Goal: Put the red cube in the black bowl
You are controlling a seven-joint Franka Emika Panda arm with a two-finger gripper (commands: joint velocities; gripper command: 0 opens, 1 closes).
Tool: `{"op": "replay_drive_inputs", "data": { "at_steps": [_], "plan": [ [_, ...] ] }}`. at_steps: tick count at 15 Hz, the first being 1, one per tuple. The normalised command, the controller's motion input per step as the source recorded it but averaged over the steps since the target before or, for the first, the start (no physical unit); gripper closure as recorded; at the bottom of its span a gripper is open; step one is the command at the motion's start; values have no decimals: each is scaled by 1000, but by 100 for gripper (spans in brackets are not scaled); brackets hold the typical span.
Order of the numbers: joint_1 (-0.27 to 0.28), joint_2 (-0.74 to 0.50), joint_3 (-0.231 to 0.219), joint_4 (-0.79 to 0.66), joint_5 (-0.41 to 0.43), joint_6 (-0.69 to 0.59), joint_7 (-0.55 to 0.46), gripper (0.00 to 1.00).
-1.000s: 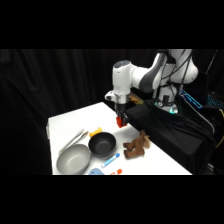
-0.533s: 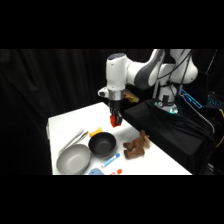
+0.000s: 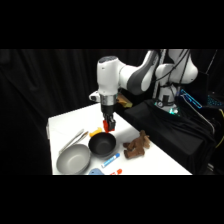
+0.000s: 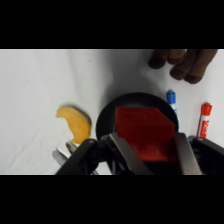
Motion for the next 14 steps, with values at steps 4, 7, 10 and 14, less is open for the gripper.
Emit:
{"op": "replay_drive_inputs", "data": {
  "at_steps": [4, 7, 10, 14],
  "plan": [
    [-52, 319, 21, 343, 109, 107, -113, 74],
    [-41, 263, 20, 259, 149, 92, -140, 74],
    [-41, 205, 33, 200, 177, 88, -176, 72],
    [-48, 167, 43, 177, 173, 94, -213, 7]
  ]
}}
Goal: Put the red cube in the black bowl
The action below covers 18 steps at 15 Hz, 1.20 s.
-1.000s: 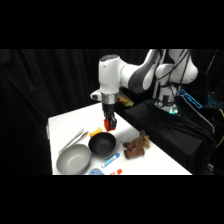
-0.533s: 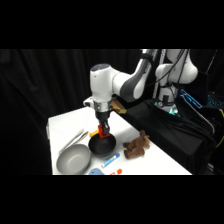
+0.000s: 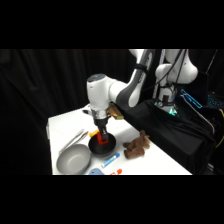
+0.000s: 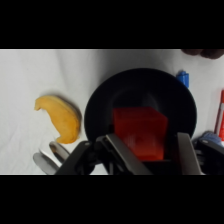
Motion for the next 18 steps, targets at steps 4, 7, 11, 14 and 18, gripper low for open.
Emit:
{"op": "replay_drive_inputs", "data": {
  "at_steps": [4, 7, 11, 14, 18],
  "plan": [
    [-61, 117, 46, 155, 170, 56, -216, 0],
    [-47, -50, 25, 88, 141, -73, -178, 0],
    [-66, -298, 49, 40, 165, -357, -228, 0],
    [-112, -373, 86, 106, 213, -571, -296, 0],
    [-114, -273, 82, 190, 201, -545, -278, 0]
  ]
}}
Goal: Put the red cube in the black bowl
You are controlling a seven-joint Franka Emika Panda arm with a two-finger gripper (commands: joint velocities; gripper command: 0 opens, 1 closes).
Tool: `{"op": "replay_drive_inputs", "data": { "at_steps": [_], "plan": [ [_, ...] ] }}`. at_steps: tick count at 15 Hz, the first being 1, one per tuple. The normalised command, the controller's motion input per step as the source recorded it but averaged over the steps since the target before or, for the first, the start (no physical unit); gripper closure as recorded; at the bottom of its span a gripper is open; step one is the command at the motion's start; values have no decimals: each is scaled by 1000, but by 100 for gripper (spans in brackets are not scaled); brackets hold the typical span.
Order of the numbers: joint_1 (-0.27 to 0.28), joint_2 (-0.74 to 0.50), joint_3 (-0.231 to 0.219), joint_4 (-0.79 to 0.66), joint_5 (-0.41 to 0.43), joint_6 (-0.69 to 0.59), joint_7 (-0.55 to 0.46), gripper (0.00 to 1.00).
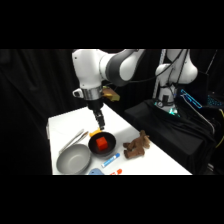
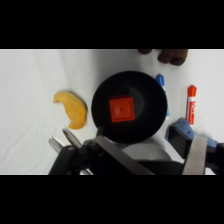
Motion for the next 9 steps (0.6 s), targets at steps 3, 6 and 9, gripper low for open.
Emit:
{"op": "replay_drive_inputs", "data": {
  "at_steps": [3, 6, 9],
  "plan": [
    [-88, -197, 78, 203, 162, -470, -224, 0],
    [-72, -156, 74, 178, 140, -391, -179, 0],
    [-63, -143, 74, 114, 141, -304, -160, 0]
  ]
}}
